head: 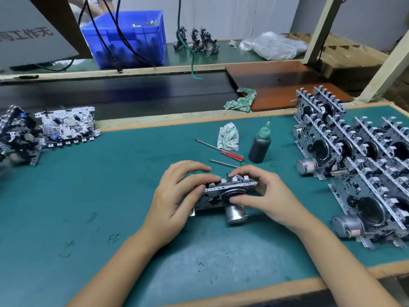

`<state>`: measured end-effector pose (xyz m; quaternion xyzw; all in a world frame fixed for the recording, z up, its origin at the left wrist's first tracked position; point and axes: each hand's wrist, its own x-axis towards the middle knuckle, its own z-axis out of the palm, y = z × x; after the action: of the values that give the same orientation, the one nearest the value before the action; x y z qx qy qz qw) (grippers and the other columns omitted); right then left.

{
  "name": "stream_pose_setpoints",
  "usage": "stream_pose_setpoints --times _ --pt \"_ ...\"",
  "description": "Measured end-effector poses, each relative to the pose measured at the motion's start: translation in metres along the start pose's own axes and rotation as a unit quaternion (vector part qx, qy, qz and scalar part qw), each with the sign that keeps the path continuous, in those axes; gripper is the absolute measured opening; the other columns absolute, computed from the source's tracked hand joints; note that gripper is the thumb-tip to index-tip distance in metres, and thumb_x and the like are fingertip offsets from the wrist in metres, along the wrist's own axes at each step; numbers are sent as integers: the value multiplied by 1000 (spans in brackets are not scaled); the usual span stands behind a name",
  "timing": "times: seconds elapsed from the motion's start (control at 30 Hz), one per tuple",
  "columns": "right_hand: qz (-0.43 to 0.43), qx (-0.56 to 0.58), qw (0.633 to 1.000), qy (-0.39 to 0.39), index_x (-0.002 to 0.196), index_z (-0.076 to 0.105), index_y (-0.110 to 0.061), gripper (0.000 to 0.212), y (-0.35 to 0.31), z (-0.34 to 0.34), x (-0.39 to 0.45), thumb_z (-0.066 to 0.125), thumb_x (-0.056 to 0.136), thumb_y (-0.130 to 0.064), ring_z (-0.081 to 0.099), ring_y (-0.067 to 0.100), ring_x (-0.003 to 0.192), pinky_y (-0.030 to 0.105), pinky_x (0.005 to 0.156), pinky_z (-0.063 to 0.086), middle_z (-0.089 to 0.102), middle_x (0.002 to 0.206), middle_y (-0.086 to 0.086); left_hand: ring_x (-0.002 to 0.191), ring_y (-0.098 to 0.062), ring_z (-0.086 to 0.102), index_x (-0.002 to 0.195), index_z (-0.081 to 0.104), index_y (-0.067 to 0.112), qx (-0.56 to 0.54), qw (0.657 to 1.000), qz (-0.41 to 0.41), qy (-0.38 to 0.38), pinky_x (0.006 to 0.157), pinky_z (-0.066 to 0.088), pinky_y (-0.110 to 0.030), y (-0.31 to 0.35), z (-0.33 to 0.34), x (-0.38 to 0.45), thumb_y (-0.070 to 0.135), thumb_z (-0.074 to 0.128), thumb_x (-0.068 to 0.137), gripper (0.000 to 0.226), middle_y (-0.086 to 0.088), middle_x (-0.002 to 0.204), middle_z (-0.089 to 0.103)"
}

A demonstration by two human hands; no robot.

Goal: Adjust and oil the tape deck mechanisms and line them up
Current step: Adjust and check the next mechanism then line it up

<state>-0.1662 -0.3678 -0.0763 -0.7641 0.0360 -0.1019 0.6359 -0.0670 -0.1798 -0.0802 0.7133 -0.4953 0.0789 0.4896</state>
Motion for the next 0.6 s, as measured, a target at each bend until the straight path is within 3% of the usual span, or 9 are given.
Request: stream_pose_setpoints --times 0.27,0.43,0.6 --pt "15 8 1000 17 92 67 -23 36 -2 1 1 78 58 -21 64 8 82 20 82 49 68 87 -10 113 -18 52 109 65 21 -27 1000 -1 -4 100 35 -29 0 2 0 16 41 95 28 6 112 64" --pt "3 -5 1000 14 87 69 -24 33 -1 1 2 85 61 -12 63 8 83 20 81 47 66 88 -10 113 -18 51 106 66 20 -43 999 -13 2 100 34 -28 1 3 1 17 41 95 27 5 112 65" --pt "-2 -11 999 30 86 69 -26 30 1 0 1 80 59 -17 64 8 82 19 81 47 67 88 -10 116 -19 50 106 67 20 -71 997 -32 -7 102 34 -28 2 3 1 18 42 94 28 5 114 65"
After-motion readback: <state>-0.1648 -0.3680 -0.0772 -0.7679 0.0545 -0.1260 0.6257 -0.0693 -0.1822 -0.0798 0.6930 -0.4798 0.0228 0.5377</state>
